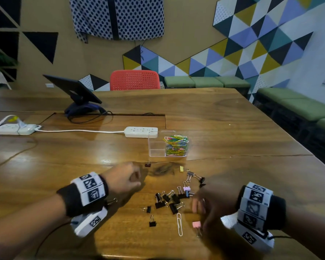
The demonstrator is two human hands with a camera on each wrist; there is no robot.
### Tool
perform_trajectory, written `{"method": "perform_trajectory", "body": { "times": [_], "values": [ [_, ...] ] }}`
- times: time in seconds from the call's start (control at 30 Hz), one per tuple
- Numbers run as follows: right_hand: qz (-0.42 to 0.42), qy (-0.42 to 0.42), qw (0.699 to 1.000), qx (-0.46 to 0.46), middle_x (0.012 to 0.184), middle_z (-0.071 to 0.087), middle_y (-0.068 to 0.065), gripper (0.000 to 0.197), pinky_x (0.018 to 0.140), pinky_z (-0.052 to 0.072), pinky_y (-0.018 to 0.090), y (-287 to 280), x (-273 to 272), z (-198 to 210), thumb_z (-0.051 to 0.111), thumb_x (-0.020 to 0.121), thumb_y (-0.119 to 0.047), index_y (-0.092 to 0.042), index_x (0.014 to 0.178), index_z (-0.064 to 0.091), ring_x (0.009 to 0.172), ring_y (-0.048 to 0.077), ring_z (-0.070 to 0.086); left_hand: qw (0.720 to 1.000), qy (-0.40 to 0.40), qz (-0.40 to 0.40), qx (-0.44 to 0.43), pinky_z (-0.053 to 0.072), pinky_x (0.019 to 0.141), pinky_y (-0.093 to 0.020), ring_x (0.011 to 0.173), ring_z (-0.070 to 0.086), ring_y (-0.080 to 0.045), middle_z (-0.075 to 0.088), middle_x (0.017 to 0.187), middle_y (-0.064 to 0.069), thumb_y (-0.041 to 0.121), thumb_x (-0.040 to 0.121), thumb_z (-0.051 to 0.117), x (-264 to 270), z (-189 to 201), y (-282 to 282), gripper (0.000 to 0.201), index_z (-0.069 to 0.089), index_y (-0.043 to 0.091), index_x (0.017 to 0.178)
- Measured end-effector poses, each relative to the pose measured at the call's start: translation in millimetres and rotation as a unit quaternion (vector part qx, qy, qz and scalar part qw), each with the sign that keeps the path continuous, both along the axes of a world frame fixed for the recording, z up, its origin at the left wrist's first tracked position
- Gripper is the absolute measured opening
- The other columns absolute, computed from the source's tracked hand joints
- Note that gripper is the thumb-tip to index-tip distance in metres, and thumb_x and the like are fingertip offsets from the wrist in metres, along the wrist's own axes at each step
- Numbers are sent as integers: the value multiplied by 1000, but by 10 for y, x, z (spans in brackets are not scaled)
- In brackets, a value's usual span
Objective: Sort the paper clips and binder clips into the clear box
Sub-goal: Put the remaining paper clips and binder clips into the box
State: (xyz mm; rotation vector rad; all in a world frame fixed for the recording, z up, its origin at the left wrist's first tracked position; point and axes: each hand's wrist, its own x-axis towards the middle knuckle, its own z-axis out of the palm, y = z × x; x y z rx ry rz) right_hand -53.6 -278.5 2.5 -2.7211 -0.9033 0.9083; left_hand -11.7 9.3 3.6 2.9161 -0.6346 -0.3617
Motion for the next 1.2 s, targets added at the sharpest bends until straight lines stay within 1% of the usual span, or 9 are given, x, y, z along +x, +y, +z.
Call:
{"method": "perform_trajectory", "body": {
  "times": [0.2,0.33,0.47,0.57,0.67,0.8,0.93,1.03,1.2],
  "values": [
    [-33,47,998,26,77,57,-14,18,68,43,18,44,-31,-123,73,77,-30,-30,90,60,69,-1,53,995,42,56,78,40,70,-24,88,49,-12,49,96,7,59,75,63,-259,-82,265,41,41,28,90],
    [-29,-39,999,-23,99,64,-5,33,79,50,23,-20,4,-138,70,76,-42,-24,103,62,88,9,57,988,83,64,112,44,72,-26,88,51,-12,53,96,7,58,74,66,-340,-90,298,41,46,26,92],
    [-57,-23,998,25,85,56,-17,28,74,47,16,-103,67,-85,68,80,-39,-17,97,68,78,-3,53,988,117,36,91,45,76,-25,90,54,-12,56,96,6,41,81,66,-334,-122,282,23,51,27,90],
    [-84,-24,996,22,81,54,-21,14,74,47,18,-176,156,-101,68,79,-42,-31,86,65,79,-2,53,994,98,-3,49,41,66,-17,88,54,-9,53,89,11,28,86,63,-327,-165,160,13,50,29,85],
    [-73,-41,996,24,84,53,-19,15,72,43,13,-181,209,-81,68,79,-39,-31,91,64,83,3,52,997,69,-29,10,38,64,-16,89,52,-7,51,92,12,27,87,62,-346,-182,-37,12,52,27,93],
    [-111,-91,989,42,82,51,-19,22,60,35,9,-149,261,3,66,84,-25,-21,105,64,72,-4,47,995,45,-78,-40,45,83,-24,98,47,-10,48,111,6,35,85,63,-383,-134,-312,36,48,25,116],
    [-119,-90,988,38,101,57,-9,41,78,50,21,-82,267,-101,62,85,-34,-43,124,51,85,6,55,991,25,-128,-14,46,85,-27,99,44,-10,41,121,2,36,87,60,-381,-131,-558,52,40,22,132],
    [-107,-45,992,55,96,56,-12,46,72,50,19,-32,220,-157,60,87,-32,-45,129,46,79,4,56,991,26,-130,-9,44,88,-27,108,48,-16,45,121,-1,29,87,62,-306,-158,-611,43,47,20,127],
    [-121,-87,988,46,109,60,-6,34,85,49,22,-33,261,-162,64,84,-29,-33,117,58,94,9,57,992,34,-101,-74,37,68,-12,86,46,-4,53,112,4,21,82,67,-186,-163,-481,30,55,21,109]
  ]
}}
